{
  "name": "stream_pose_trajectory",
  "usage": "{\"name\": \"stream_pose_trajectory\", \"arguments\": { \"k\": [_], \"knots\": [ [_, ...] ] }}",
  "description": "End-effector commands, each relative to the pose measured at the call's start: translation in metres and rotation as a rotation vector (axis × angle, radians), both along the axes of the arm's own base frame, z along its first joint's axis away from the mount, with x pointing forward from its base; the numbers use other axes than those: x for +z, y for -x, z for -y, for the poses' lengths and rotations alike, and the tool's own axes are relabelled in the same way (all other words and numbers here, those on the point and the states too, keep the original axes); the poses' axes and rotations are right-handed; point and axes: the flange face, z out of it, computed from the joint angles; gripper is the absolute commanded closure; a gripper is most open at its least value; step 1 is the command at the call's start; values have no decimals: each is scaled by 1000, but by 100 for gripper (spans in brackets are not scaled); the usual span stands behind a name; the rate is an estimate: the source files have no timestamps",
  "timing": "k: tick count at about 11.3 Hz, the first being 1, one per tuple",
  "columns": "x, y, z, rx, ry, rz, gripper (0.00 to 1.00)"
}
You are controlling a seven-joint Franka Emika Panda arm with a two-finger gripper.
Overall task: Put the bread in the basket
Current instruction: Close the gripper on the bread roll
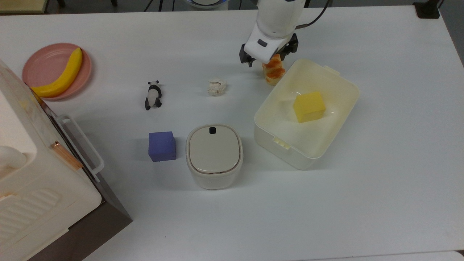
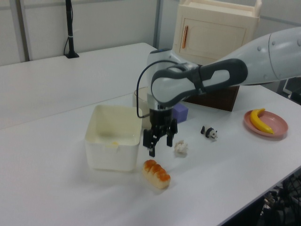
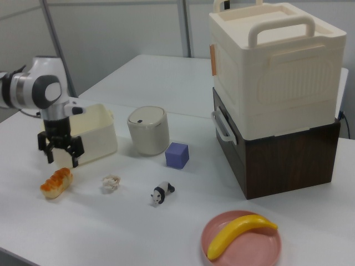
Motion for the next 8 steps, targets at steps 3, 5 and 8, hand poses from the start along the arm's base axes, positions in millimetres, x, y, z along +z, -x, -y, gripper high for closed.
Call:
{"name": "stream_pose_trajectory", "arguments": {
  "k": [3,5,8],
  "knots": [
    [-35,40,-38,67,-10,16,8],
    [-42,39,-36,90,20,16,16],
    [-47,36,-33,118,50,22,58]
  ]
}}
